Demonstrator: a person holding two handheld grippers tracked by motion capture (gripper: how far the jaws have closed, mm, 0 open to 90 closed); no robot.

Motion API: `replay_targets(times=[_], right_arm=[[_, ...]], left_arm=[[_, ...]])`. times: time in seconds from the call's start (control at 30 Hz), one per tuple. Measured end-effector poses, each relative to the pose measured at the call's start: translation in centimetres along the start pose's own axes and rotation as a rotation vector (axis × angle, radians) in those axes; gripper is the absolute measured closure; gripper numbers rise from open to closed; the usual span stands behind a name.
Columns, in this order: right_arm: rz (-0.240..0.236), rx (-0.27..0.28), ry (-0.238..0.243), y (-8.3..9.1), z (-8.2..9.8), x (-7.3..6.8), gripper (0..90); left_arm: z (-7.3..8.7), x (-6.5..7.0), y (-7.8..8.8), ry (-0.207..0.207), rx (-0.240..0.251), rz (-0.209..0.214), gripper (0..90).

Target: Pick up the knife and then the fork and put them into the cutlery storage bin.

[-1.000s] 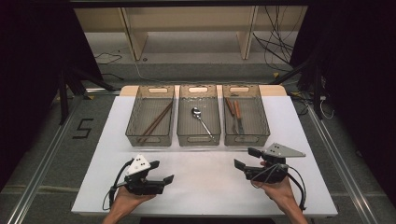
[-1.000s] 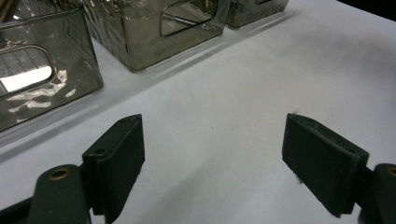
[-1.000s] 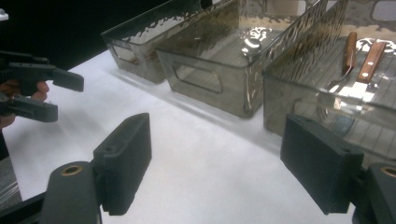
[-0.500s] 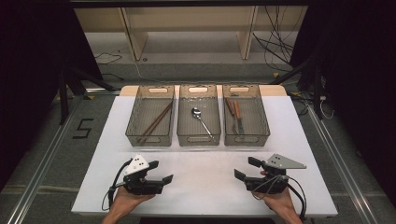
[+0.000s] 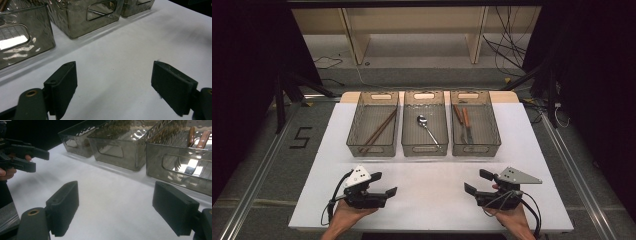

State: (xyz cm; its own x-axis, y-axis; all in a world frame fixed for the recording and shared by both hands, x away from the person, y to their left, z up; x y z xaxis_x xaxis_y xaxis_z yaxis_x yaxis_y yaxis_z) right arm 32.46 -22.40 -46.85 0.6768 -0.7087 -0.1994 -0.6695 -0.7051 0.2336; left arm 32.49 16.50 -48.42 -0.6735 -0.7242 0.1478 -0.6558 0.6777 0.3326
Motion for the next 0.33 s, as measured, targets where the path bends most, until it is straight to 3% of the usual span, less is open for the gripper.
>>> replay_targets(times=[0.33], right_arm=[[-0.002, -0.004, 0.006, -0.12, 0.07, -0.03, 21.5]], left_arm=[[0.05, -0.07, -0.03, 0.002, -0.002, -0.003, 20.5]])
Point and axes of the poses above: each handheld gripper's, and its own axes: y roughly backward along the jaws, z roughly out of its underside, x roughly to its right, the point moved 2 cm from there along -y, roughly forward along the jaws, and after that the axes turned 10 degrees about x, right-handed, at the moved point
